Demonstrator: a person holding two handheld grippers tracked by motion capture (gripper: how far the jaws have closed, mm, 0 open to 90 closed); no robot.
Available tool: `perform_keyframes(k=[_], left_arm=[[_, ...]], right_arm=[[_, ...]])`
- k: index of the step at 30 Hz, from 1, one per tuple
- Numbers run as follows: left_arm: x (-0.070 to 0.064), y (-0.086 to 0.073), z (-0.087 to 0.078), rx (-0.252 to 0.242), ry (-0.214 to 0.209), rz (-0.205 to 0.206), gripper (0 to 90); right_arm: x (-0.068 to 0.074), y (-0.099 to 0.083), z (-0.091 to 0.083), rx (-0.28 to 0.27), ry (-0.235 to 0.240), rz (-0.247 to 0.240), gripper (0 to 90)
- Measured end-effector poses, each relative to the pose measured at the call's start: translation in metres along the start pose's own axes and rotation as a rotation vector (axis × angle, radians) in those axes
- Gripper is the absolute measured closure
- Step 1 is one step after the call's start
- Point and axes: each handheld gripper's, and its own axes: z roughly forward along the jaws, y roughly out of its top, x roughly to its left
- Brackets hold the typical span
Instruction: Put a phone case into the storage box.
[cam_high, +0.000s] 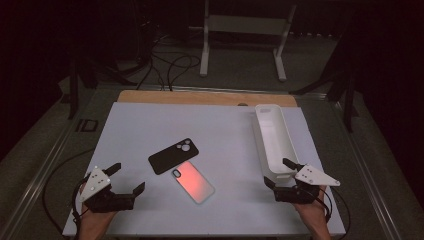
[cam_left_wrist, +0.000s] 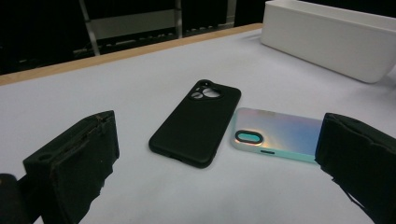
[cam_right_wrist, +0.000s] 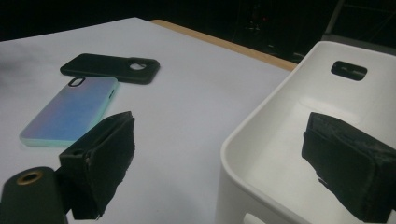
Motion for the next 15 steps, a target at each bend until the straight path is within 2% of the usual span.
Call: perform_keyframes(k=[15], left_arm=[[0.0017, -0.0005, 0.0021, 0.007, 0.022, 0.003, 0.4]], right_arm=[[0.0011, 0.0032, 0.0050, 0.040, -0.004, 0.025, 8.2]])
